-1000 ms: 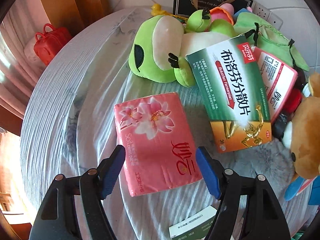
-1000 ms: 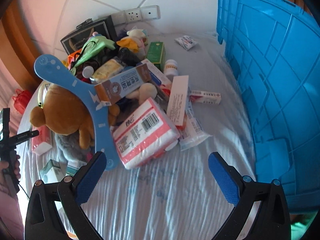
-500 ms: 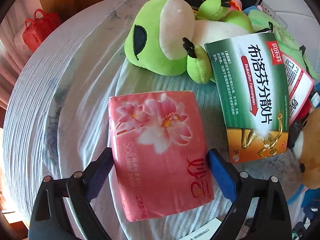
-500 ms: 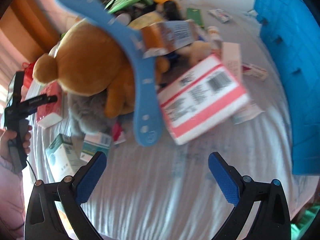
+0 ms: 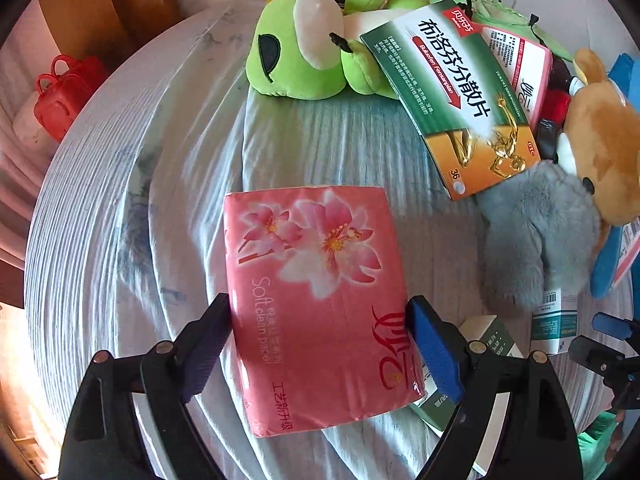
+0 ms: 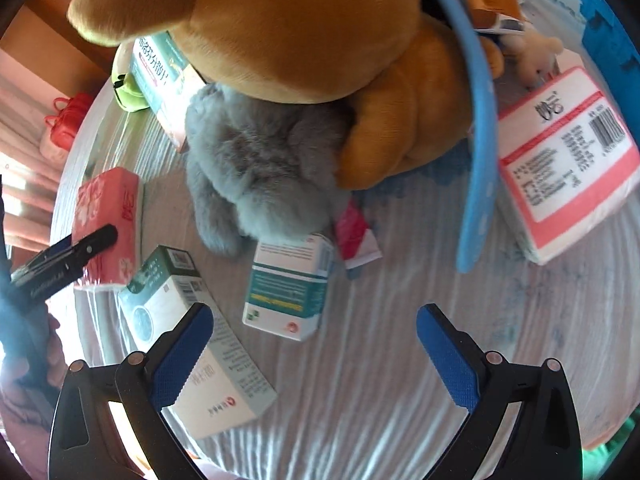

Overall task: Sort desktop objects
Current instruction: 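Grasp the pink tissue pack with the left tool while the right tool grasps a white-green tablet box, then carry the pink tissue pack and tablet box over the blue crate with both tools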

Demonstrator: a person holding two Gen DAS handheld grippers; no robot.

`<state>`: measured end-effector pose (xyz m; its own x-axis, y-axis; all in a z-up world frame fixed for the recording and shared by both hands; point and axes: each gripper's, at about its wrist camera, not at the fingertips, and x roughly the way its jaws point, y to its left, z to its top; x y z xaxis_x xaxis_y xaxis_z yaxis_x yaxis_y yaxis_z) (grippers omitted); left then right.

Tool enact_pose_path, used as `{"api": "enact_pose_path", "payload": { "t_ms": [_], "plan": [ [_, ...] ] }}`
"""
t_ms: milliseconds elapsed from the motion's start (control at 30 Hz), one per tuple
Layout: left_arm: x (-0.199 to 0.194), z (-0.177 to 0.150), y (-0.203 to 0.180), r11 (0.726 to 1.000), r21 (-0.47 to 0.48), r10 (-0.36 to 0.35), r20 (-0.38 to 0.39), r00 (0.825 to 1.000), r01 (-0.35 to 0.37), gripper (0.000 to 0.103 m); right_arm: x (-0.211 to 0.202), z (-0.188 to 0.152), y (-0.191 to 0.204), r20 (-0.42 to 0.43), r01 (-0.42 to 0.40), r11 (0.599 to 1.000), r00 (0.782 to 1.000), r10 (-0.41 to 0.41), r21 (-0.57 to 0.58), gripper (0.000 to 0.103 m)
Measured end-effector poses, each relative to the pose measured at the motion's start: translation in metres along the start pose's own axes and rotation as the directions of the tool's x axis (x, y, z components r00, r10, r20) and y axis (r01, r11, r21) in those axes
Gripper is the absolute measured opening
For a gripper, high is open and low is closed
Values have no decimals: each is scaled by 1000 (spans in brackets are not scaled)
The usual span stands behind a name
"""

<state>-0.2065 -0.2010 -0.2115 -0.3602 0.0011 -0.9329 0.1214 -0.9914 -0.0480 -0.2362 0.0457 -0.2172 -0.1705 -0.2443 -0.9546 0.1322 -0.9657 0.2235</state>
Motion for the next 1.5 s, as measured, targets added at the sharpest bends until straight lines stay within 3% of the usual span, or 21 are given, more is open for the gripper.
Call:
{"api": "enact_pose_path", "payload": {
  "t_ms": [167,233,300,367,500,533,633,833,1067,1167,1367,1500],
  "plan": [
    [6,24,-4,999,40,-1,4,1000,1,89,8,0,12,8,32,999,999,-32,12,102],
    [12,31,-10,999,39,-16,7,1000,16,90,12,-4,17,4,43,999,999,-43,10,88],
    [19,35,-14,999,41,-12,-8,1000,13,92,17,-5,21,-2,46,999,999,-46,9,82],
    [29,40,-19,998,56,18,-31,999,-16,92,21,-6,24,-11,43,999,999,-43,8,82],
    [39,39,-26,994,102,52,-56,997,-46,91,27,-7,31,-17,42,999,999,-42,-2,65],
    [37,37,-26,993,107,45,-51,998,-40,91,28,-7,32,-16,45,999,999,-45,-6,56],
    [26,27,-23,995,103,5,-46,999,-1,90,29,-8,34,-14,55,998,998,-55,-13,42],
    [-24,6,-18,993,121,-3,67,998,-5,90,16,-14,34,23,47,999,999,-46,-21,37],
    [-88,-12,-40,988,153,-60,192,980,30,90,-24,-23,30,117,23,1000,993,-21,-18,36],
    [-96,0,-46,981,184,-98,227,969,56,90,-43,-25,25,157,-2,1000,988,3,-7,36],
    [-128,-2,-87,959,267,-172,288,942,94,90,-91,-40,4,269,-22,1000,963,17,16,36],
    [-150,-3,-123,941,320,-215,319,923,108,90,-127,-36,-6,374,-19,999,928,5,36,36]
  ]
}}
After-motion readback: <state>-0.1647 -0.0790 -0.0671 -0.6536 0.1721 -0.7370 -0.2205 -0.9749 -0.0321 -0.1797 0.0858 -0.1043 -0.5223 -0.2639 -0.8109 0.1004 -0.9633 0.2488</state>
